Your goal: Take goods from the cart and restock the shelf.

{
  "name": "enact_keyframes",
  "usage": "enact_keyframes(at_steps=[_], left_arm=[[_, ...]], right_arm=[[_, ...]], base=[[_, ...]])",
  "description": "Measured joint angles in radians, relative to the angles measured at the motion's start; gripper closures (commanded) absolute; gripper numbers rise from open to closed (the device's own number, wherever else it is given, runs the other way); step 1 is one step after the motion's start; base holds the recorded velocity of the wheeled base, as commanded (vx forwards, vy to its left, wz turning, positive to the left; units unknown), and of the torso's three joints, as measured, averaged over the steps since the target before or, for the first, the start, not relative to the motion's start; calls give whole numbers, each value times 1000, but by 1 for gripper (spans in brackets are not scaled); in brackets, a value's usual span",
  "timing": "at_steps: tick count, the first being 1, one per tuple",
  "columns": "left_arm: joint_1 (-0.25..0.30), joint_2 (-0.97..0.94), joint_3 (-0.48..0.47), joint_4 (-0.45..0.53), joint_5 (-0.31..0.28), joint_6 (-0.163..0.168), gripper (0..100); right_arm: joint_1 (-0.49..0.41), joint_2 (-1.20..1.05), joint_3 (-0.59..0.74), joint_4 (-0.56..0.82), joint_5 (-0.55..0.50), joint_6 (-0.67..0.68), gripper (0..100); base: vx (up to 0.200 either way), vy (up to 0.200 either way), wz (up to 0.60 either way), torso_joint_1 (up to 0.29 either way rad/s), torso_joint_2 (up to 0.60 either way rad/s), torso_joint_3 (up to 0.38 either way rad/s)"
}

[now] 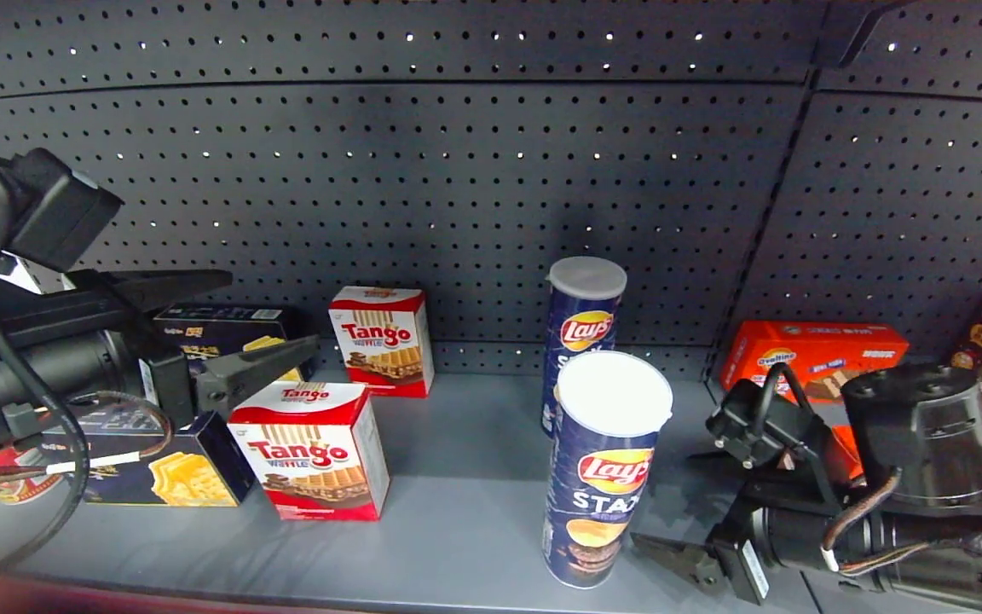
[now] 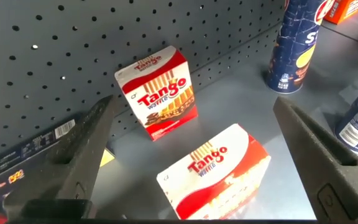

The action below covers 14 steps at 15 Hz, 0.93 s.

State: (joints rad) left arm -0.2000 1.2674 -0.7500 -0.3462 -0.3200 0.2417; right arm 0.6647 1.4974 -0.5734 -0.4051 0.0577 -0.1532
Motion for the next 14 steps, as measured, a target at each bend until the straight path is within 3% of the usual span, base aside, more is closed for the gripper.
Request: enact_keyframes(at_steps=[4, 7, 10, 14], left_arm=[[14, -79, 20, 2, 12, -8, 0], [92, -211, 103, 7, 15, -32, 0], [174, -386, 263, 18, 53, -61, 0], [207, -605, 416, 106, 181, -70, 0]], right_arm=[[-54, -161, 14, 2, -1, 13, 0], [-105, -340, 68, 2, 3, 69, 0], [-275, -518, 184, 8, 5, 98, 0], [-520, -763, 369, 11, 1, 106, 0]], base=[[0, 0, 0, 0, 0, 0], [0, 0, 0, 0, 0, 0], [0, 0, 0, 0, 0, 0], [0, 0, 0, 0, 0, 0]])
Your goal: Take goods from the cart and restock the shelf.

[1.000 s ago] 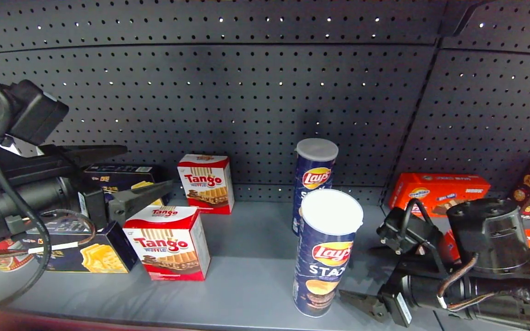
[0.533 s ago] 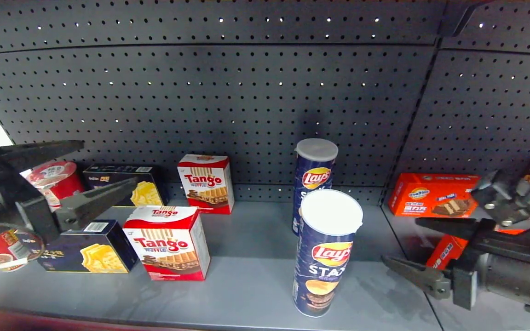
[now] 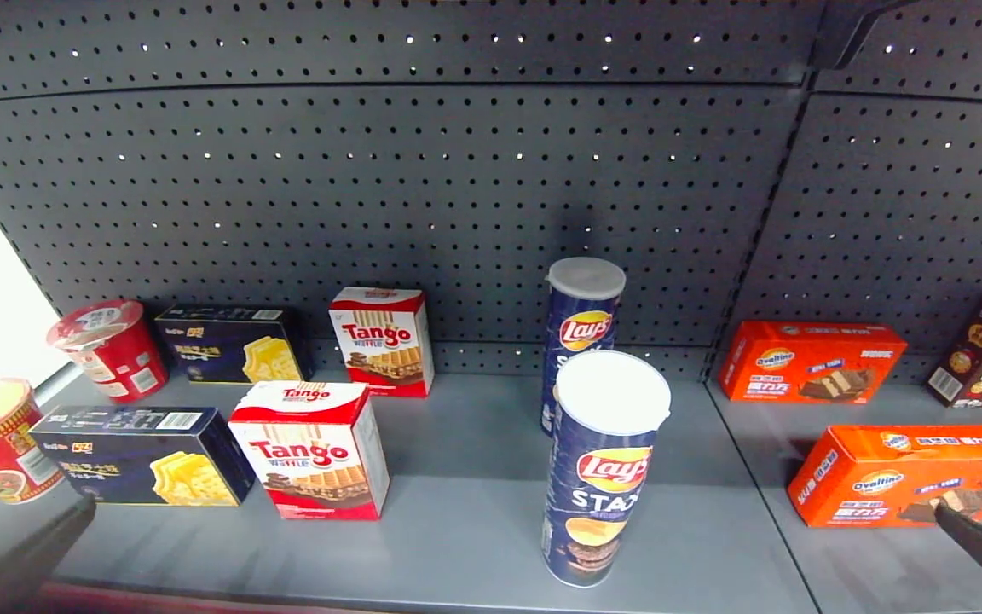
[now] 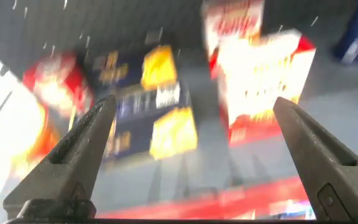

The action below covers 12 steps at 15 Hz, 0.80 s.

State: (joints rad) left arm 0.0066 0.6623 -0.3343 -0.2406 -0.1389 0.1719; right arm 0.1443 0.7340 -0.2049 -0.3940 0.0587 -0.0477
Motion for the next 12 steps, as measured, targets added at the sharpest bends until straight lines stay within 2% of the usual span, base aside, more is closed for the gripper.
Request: enact_keyframes(at_steps=[3, 6, 9, 12], left_arm=[[4, -160, 50, 156, 42, 1, 0], [8, -316, 61, 336, 55, 2, 0], [12, -380, 44, 343, 56, 1, 0], [11, -400, 44, 344, 56, -2, 0]], right_arm=[[-98, -190, 143, 54, -33, -1, 0], [-145, -425, 181, 256, -50, 3, 0], [-173, -601, 180, 375, -121, 9, 0], [-183, -654, 183, 373, -133, 8, 0]], base=[[0, 0, 0, 0, 0, 0], [0, 0, 0, 0, 0, 0], [0, 0, 0, 0, 0, 0], [0, 0, -200, -1, -1, 2]])
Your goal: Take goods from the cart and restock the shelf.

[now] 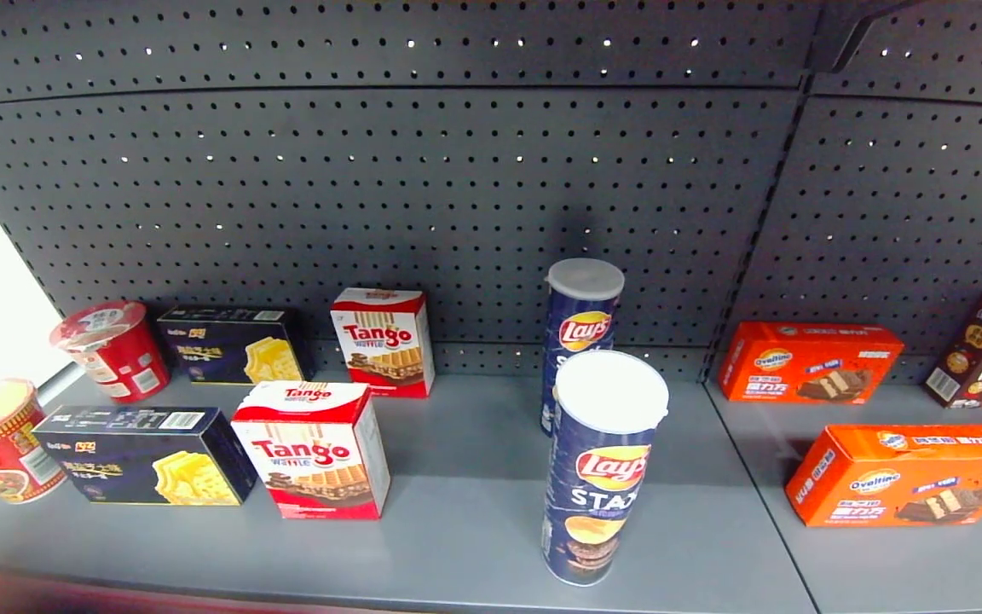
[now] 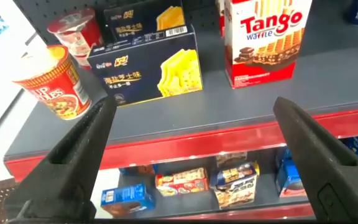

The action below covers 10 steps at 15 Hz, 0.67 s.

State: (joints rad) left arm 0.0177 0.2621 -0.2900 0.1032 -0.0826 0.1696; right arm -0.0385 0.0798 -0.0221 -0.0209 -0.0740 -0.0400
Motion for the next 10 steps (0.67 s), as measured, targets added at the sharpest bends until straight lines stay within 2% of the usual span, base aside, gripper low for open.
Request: enact_keyframes(at_steps=[5, 7, 10], left_arm=[[-3, -8, -11, 2, -2, -3, 0], [-4, -8, -21, 0, -5, -3, 0], [-16, 40, -122, 0, -23, -1, 0]], right_arm=[[-2, -21, -1, 5, 41, 0, 0], [-1, -22, -1, 7, 104, -5, 0], [6, 1, -49, 21, 153, -69, 0]], base=[[0, 0, 0, 0, 0, 0], [0, 0, 0, 0, 0, 0], [0, 0, 0, 0, 0, 0]])
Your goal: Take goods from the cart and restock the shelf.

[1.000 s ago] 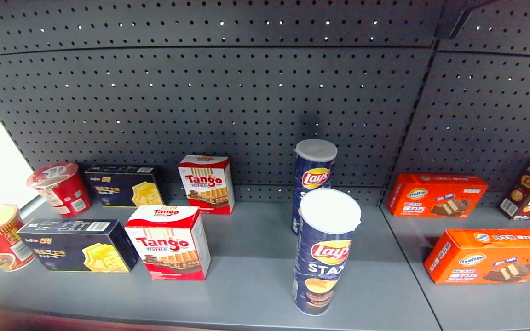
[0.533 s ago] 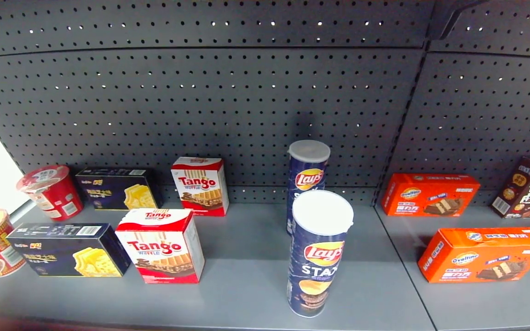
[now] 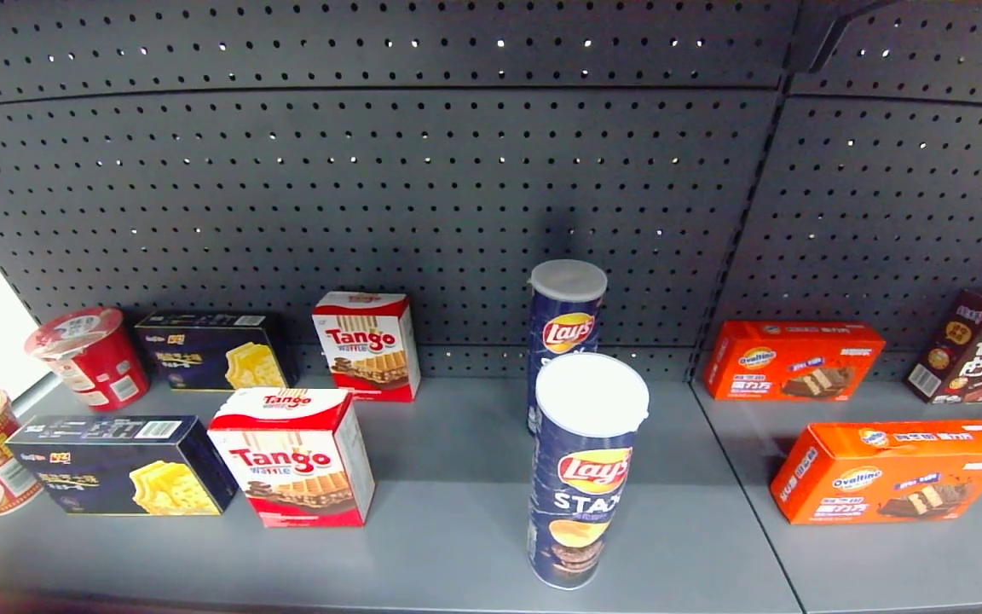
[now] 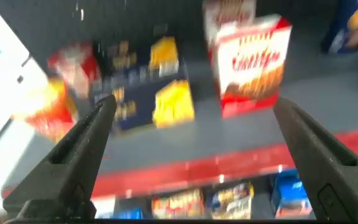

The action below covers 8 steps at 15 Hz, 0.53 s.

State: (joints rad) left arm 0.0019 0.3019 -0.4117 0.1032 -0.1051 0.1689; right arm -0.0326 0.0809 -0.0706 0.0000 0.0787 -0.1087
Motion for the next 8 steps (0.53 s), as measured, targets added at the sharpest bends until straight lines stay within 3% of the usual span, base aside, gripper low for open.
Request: enact_keyframes(at_steps=[5, 6, 8], left_arm=[[-64, 350, -275, -31, -42, 11, 0], [-79, 428, -303, -59, -46, 24, 0], [-100, 540, -323, -106, -51, 99, 0]], right_arm=[[30, 324, -257, -2, 162, -53, 0], [62, 417, -310, -18, 180, -66, 0], [163, 579, -384, -70, 184, -105, 0]], base=[[0, 0, 0, 0, 0, 0], [0, 0, 0, 0, 0, 0], [0, 0, 0, 0, 0, 0]])
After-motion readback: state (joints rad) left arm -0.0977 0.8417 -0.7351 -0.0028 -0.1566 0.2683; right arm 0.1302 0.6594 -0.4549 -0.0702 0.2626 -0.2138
